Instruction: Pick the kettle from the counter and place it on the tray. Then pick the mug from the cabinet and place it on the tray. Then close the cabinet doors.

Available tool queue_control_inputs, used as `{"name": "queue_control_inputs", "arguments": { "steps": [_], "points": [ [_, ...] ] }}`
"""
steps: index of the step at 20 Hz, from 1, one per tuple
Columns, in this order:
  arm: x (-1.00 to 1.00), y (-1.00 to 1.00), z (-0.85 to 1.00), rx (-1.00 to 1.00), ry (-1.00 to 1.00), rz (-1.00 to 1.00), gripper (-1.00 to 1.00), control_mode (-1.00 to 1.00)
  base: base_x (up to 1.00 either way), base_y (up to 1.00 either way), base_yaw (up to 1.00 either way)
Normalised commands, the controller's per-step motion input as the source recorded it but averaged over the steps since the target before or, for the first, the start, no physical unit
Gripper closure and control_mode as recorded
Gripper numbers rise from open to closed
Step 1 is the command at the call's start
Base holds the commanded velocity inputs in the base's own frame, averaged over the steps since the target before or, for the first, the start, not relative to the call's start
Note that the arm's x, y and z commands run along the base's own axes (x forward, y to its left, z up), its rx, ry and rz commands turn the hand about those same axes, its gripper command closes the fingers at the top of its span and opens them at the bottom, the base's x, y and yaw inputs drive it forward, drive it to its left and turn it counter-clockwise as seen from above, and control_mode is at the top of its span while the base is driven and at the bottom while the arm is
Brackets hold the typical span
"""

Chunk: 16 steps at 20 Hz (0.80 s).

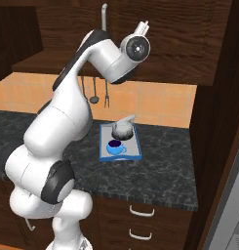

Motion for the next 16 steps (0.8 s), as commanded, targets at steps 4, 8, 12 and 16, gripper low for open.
{"name": "queue_control_inputs", "arguments": {
  "steps": [4, 8, 12, 16],
  "points": [
    [0.86, 0.2, -0.16, 0.0, -0.06, 0.0, 1.0, -1.0, 0.0, 0.0, 0.0],
    [0.95, 0.23, -0.22, 0.0, -0.05, 0.0, 1.0, -1.0, 0.0, 0.0, 0.0],
    [0.76, 0.18, -0.18, 0.0, -0.02, -0.01, 1.0, -1.0, 0.0, 0.0, 0.0],
    [0.04, 0.16, 0.0, -0.02, 0.0, 0.0, 1.0, -1.0, 0.0, 0.0, 0.0]
  ]
}}
